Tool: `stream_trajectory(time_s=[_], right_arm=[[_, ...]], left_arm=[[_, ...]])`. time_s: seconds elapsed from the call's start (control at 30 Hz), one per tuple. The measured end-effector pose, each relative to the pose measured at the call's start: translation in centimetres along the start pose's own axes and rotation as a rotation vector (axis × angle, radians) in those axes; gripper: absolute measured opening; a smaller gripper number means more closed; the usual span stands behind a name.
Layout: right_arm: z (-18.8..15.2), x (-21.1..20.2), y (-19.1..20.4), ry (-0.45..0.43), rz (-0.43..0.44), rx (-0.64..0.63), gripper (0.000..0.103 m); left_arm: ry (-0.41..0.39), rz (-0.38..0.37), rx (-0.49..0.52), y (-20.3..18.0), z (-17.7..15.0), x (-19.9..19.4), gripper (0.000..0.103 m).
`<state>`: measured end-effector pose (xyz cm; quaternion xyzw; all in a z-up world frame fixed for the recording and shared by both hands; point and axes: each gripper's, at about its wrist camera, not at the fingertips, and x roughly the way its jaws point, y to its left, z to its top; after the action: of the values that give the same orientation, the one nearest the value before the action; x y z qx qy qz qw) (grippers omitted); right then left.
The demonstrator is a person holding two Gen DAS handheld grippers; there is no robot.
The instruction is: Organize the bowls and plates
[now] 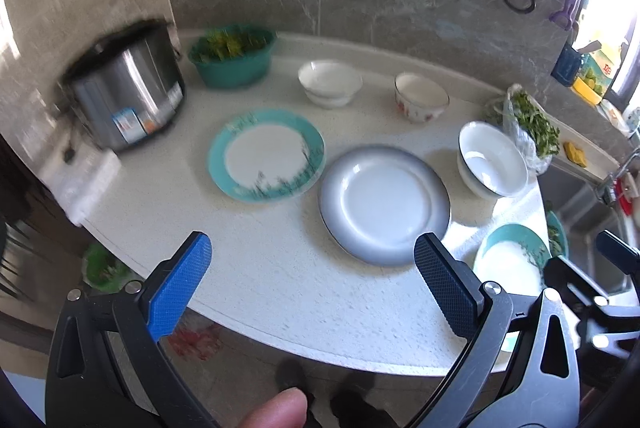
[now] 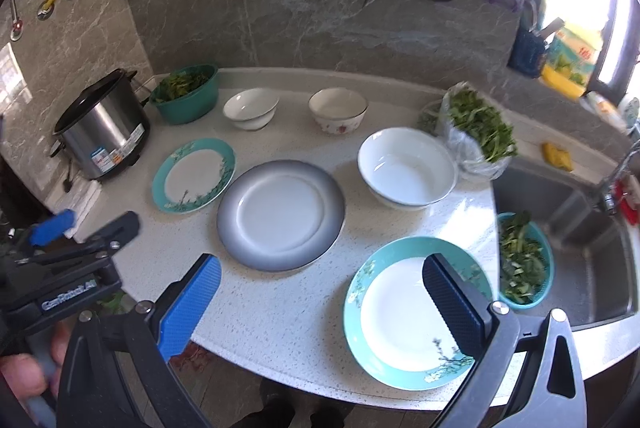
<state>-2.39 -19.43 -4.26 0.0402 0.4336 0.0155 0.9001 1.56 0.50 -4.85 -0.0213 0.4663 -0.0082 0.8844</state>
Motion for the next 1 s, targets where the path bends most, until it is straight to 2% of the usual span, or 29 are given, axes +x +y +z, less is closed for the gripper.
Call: stream_trajectory(time_s=[0.13, 0.17, 0.23, 0.3, 0.33, 0.4, 0.43, 0.47, 0.53, 0.57, 0.67, 0.77, 0.8, 0.87, 0.9, 1.0], right_arm=[[-0.8, 1.6, -2.2, 0.045, 0.146, 0.059, 0.102], [-1.1, 2.3, -3.1, 0.062, 0.207, 0.091, 0.099], [-1.4, 3.2, -4.3, 0.079, 0.287, 0.139, 0.096], [-1.7, 4.7, -5.7, 0.097, 0.37, 0.214, 0.096], [-1.5, 5.2, -5.9, 0.107, 0.394, 0.241, 0.093], [-1.5, 6.2, -6.5, 0.114, 0.464, 0.295, 0.093], [-1.3, 6.6, -6.4, 0.112, 0.479, 0.304, 0.091], [-1.2, 7.0, -6.3, 0.105, 0.492, 0.308, 0.09], [-0.9, 7.9, -6.3, 0.079, 0.531, 0.333, 0.09], [-0.8, 8.4, -6.3, 0.075, 0.546, 0.362, 0.09], [-0.8, 10.9, -5.9, 0.083, 0.587, 0.479, 0.085], [-0.9, 12.7, -5.8, 0.097, 0.566, 0.589, 0.073], [-1.1, 13.3, -5.3, 0.085, 0.561, 0.628, 0.069], [-1.4, 14.0, -4.8, 0.091, 0.533, 0.662, 0.052], [-1.9, 14.4, -4.3, 0.102, 0.515, 0.697, 0.051], [-3.1, 15.3, -3.9, 0.11, 0.473, 0.76, 0.05]], left_arm=[[0.066, -0.043, -0.018, 0.5, -1.7, 3.1, 0.101], [0.073, -0.083, -0.028, 0.6, -2.0, 3.7, 0.101], [0.09, -0.243, -0.091, 1.2, -2.7, 5.0, 0.101], [0.126, -0.312, -0.104, 1.1, -2.8, 6.1, 0.102], [0.117, -0.33, -0.071, 0.8, -2.6, 6.6, 0.103], [0.049, -0.307, 0.02, 0.0, -1.9, 7.1, 0.103], [0.038, -0.295, 0.059, -0.3, -1.4, 7.4, 0.103], [0.063, -0.301, 0.103, -0.6, -0.7, 8.3, 0.103], [0.168, -0.328, 0.149, -0.6, 1.6, 10.9, 0.103], [0.194, -0.337, 0.142, -0.2, 2.8, 11.9, 0.101], [0.19, -0.444, 0.147, 1.6, 8.2, 14.9, 0.101], [0.249, -0.536, 0.316, 0.8, 13.0, 18.4, 0.101], [0.272, -0.546, 0.39, 0.1, 14.1, 19.7, 0.101], [0.316, -0.523, 0.545, -1.4, 15.9, 22.4, 0.101], [0.347, -0.535, 0.606, -2.2, 16.5, 23.7, 0.1], [0.39, -0.578, 0.747, -4.1, 18.2, 27.1, 0.081]])
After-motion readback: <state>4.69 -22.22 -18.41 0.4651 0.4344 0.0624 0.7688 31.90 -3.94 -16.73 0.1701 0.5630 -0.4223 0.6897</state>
